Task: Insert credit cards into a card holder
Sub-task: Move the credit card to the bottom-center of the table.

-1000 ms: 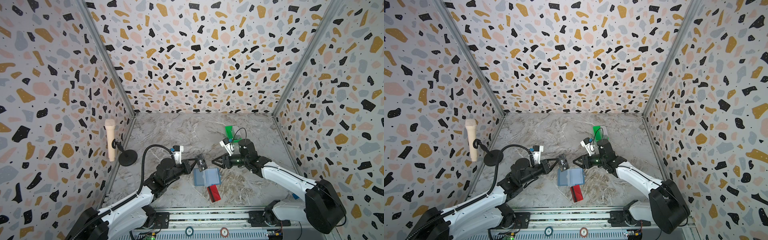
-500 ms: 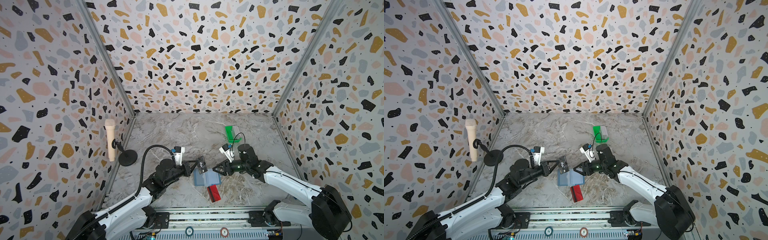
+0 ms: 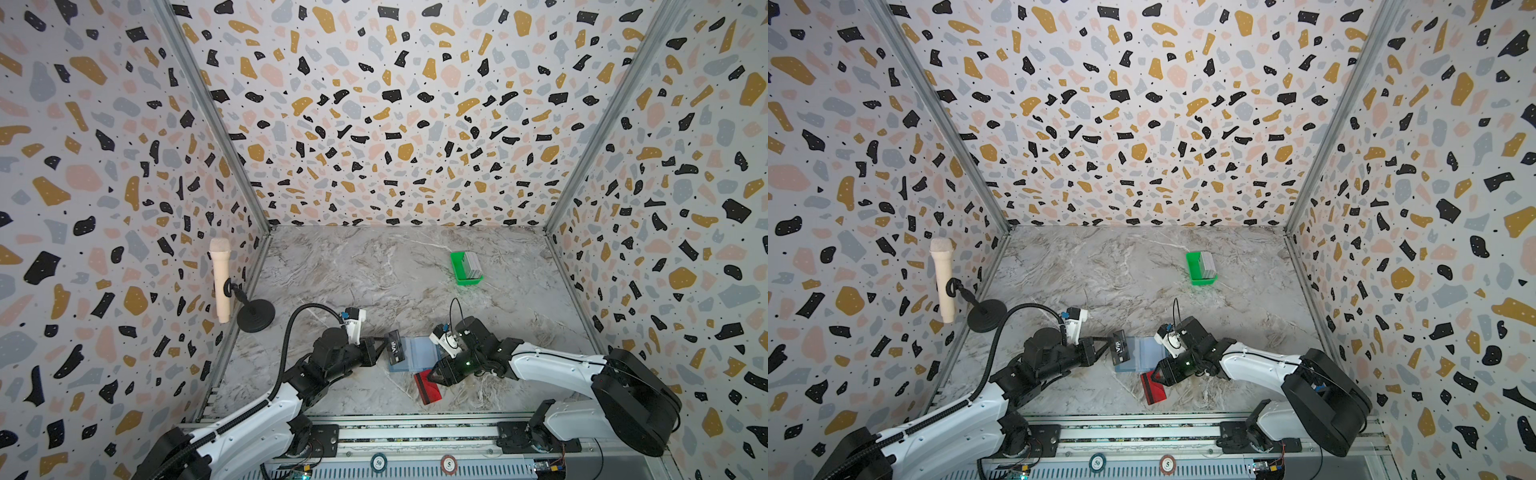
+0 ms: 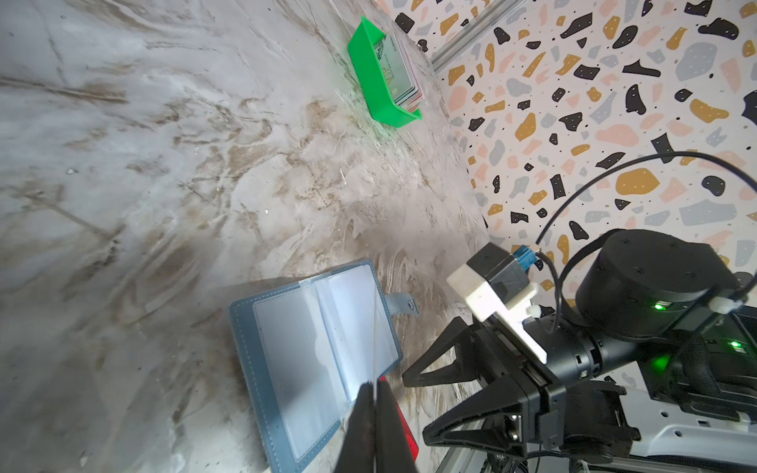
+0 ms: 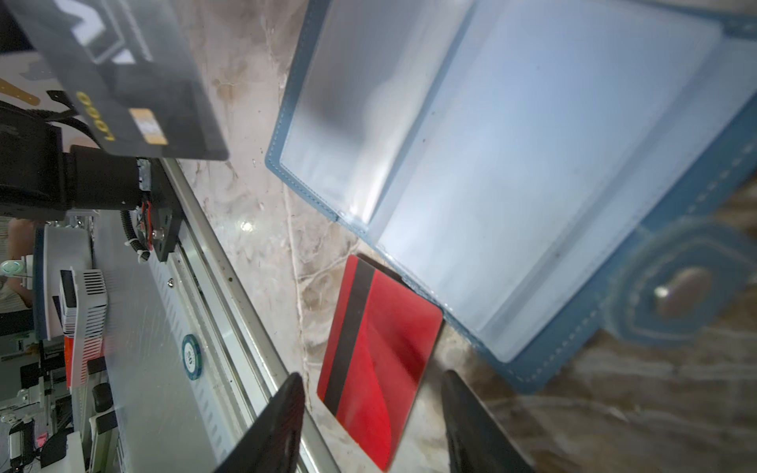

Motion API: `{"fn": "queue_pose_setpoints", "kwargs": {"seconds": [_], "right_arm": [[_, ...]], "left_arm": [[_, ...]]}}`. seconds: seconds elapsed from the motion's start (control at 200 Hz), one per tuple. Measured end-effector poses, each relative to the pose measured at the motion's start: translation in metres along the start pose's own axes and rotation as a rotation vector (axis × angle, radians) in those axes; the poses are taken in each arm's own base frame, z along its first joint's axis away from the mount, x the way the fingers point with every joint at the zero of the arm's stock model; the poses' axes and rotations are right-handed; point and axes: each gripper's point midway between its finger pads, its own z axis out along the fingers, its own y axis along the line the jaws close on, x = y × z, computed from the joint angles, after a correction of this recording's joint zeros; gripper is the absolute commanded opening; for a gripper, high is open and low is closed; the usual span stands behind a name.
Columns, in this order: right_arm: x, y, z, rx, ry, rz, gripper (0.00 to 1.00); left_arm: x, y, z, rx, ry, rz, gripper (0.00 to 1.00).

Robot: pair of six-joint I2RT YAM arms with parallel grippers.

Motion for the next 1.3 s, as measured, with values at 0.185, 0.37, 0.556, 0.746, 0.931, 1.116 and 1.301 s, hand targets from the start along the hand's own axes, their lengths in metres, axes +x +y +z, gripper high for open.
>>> {"fn": "queue_pose_setpoints", "kwargs": {"seconds": [0.185,0.37,0.556,0.746,0.931,1.116,1.301], "right_arm": [[0.004,-0.005,0.006,0.017,0.017,0.006,0.51],[0.002,-0.001,0.012,0.003,0.02,-0.015,0.42],[0.0,-0.001,0.017,0.028,0.03,-0.023,0.39],[-0.009,0.011,0.021,0.096,0.029,-0.078,0.93],[-0.014,0.026,0.036,0.216,0.033,-0.151,0.99],[-0.014,0.027,0.048,0.386,0.038,-0.195,0.95],[-0.01,0.023,0.037,0.439,0.039,-0.209,0.9]], "left_arm": [[0.0,-0.001,-0.002,0.01,-0.004,0.002,0.0],[0.007,0.004,-0.002,-0.001,0.012,-0.004,0.0],[0.007,0.003,-0.004,-0.001,0.011,-0.002,0.0],[-0.001,0.004,-0.013,-0.039,-0.021,0.004,0.0],[-0.024,-0.006,-0.028,-0.063,-0.115,0.034,0.0],[-0.031,-0.004,-0.038,-0.092,-0.162,0.049,0.0],[-0.03,-0.006,-0.04,-0.084,-0.156,0.067,0.0]]}}
